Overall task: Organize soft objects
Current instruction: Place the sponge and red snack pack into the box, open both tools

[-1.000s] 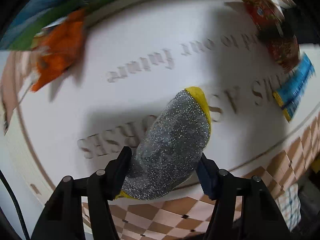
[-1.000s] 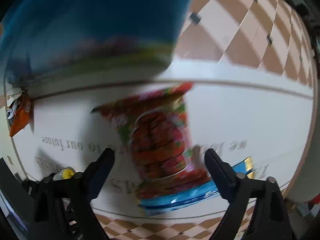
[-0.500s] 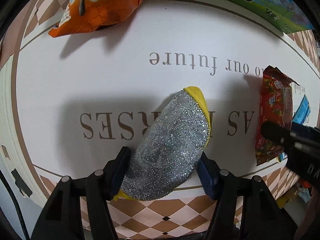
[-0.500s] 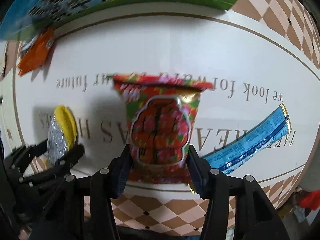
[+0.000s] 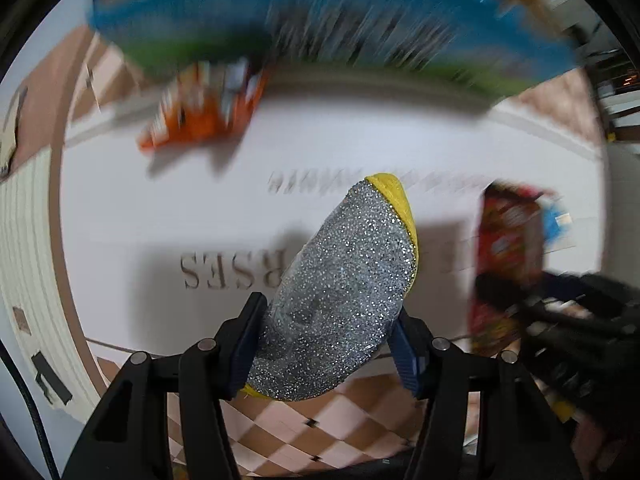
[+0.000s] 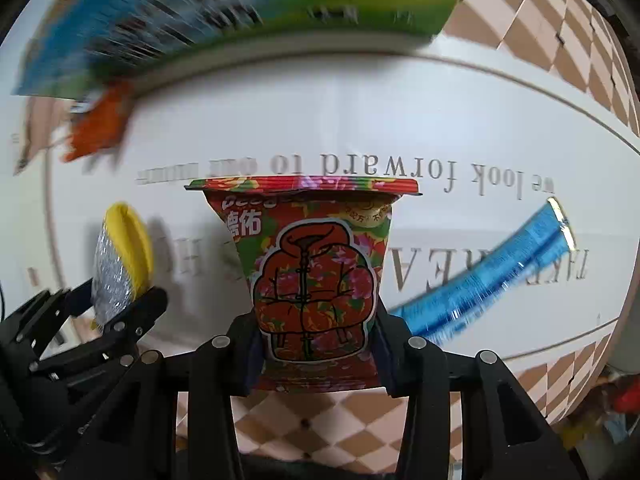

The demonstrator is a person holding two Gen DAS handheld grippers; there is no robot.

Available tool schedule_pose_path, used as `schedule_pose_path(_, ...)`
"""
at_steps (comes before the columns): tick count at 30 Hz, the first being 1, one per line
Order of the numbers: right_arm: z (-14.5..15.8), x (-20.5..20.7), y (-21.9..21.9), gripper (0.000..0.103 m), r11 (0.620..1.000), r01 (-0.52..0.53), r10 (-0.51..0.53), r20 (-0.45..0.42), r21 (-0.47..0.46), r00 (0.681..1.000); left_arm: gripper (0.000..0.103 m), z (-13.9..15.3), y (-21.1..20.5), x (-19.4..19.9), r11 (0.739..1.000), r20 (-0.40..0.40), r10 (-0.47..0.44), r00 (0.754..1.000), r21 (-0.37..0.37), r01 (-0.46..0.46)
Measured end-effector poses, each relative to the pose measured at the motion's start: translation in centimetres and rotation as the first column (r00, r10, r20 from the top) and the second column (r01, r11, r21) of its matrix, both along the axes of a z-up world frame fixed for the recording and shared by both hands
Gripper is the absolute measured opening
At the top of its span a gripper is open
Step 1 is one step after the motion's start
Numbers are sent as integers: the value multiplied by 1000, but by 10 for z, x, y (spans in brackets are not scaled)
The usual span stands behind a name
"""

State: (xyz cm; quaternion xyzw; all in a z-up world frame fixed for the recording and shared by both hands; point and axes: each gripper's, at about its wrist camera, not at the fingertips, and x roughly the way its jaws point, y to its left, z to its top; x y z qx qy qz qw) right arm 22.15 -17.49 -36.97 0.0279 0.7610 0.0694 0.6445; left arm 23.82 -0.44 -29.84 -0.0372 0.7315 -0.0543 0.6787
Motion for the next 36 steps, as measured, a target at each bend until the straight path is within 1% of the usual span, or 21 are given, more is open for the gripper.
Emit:
schedule_pose_path(2, 27, -3, -5, 47, 999, -4, 3, 34, 37, 999, 56, 34, -5, 14, 999, 50, 10, 999, -46, -8)
schedule_pose_path(4, 64, 3, -13, 47, 997, 2, -9, 91, 72, 996, 56, 69, -10, 39, 994, 91, 24, 996, -107, -15)
schedule_pose_path(6, 98, 10, -9, 47, 995, 14, -27, 137, 96, 990, 56, 86, -14, 65, 987, 98, 34, 995, -158, -18)
schedule_pose_path(8, 131, 29, -15, 47, 992, 30, -53, 185, 125, 981, 56, 96, -16, 92, 982, 103, 44, 994, -190, -24)
schedule_pose_path(10, 152, 49, -13, 47, 990, 43, -74, 233, 134, 970, 56, 98, -19, 129, 978, 94, 55, 994, -205, -34)
schedule_pose_path(12, 162, 81, -12, 47, 991, 62, -91, 268, 115, 959, 56, 85, -20, 151, 972, 62, 67, 996, -229, -51)
schedule_pose_path(13, 163, 95, -16, 47, 991, 76, -104, 271, 114, 957, 56, 77, -22, 166, 966, 29, 69, 997, -252, -59)
schedule_pose_path(15, 152, 116, -17, 47, 990, 88, -115, 266, 109, 957, 56, 61, -20, 183, 958, -19, 75, 997, -276, -77)
schedule_pose_path(17, 144, 143, -14, 47, 989, 101, -127, 254, 113, 959, 56, 45, -22, 204, 959, -65, 84, 994, -266, -98)
schedule_pose_path(18, 137, 151, -14, 47, 989, 104, -128, 242, 109, 962, 56, 45, -25, 205, 959, -78, 84, 993, -265, -102)
schedule_pose_path(21, 120, 176, -14, 47, 989, 117, -132, 204, 85, 970, 56, 30, -29, 216, 963, -122, 80, 989, -246, -108)
schedule_pose_path(23, 109, 183, -14, 47, 991, 120, -129, 187, 59, 974, 56, 23, -31, 218, 967, -142, 73, 987, -230, -104)
schedule_pose_path(26, 94, 190, -11, 47, 992, 116, -122, 174, 40, 977, 56, 14, -33, 218, 968, -170, 67, 983, -227, -105)
schedule_pose_path(29, 88, 190, -11, 47, 993, 115, -118, 163, 30, 980, 59, 12, -34, 217, 968, -183, 66, 981, -228, -108)
schedule_pose_path(32, 83, 192, -9, 47, 994, 112, -113, 156, 17, 981, 60, 8, -31, 216, 962, -206, 91, 974, -234, -139)
schedule_pose_path(34, 78, 194, -8, 47, 994, 110, -112, 137, 18, 984, 66, 8, -31, 214, 958, -223, 91, 971, -245, -146)
schedule_pose_path(36, 74, 197, -8, 48, 993, 113, -115, 119, 22, 986, 82, 10, -27, 212, 959, -213, 92, 973, -246, -144)
